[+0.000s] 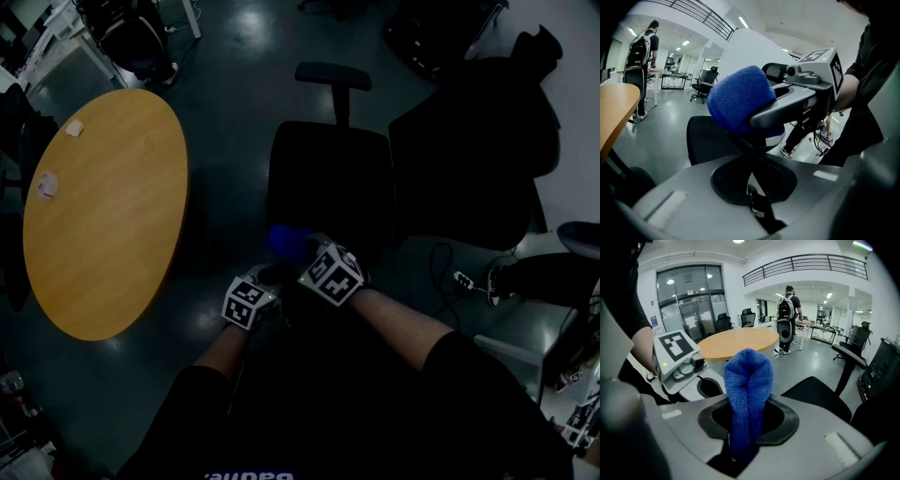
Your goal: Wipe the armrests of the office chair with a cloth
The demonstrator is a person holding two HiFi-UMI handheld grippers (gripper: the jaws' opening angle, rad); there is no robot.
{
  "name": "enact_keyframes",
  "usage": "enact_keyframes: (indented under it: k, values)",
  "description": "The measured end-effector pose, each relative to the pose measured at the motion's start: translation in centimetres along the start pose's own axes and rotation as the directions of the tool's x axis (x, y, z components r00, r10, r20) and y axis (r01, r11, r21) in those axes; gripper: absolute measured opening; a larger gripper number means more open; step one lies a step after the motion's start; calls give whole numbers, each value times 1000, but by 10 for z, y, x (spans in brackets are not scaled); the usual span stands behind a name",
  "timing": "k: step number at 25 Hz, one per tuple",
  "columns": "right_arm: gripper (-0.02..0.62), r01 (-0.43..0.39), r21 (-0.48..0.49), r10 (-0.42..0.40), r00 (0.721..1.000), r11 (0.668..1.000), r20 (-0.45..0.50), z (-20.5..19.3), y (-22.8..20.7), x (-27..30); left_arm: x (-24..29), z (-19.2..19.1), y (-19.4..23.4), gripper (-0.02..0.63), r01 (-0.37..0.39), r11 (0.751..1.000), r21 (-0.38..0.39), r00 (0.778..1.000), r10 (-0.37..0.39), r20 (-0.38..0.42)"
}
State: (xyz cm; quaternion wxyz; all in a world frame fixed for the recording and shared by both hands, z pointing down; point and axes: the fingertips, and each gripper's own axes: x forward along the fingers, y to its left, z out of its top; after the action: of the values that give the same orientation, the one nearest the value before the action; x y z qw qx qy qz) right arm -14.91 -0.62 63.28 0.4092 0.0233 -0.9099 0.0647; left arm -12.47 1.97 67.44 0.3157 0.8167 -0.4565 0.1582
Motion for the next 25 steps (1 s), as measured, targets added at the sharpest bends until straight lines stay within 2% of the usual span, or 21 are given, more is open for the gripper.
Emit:
enact_keyframes:
  k: [4,7,11,16,21,25]
  values:
    - [109,-130,-3,130,989,992,70,4,35,-5,1,-3,1,18,15,1000,4,1000,-15,-7]
    - [109,-141,43,133,979,989,153,2,35,-32,1,-2,0,18,28,1000,11,1000,-28,-6]
    - [109,-65,167,26,973,984,229,-16,11,-79,-2,1,7,18,32,999,25,999,-31,-5]
    - [109,71,295,-143,963,953,229,-62,-19,-132,-3,1,12,18,48,997,58,999,-47,-18]
    - [109,197,393,-278,947,898,162,-112,-46,-168,-7,2,22,18,44,997,65,999,-43,-19]
    - [109,293,462,-355,933,837,52,-155,-66,-180,-7,4,32,18,30,997,73,999,-28,-30]
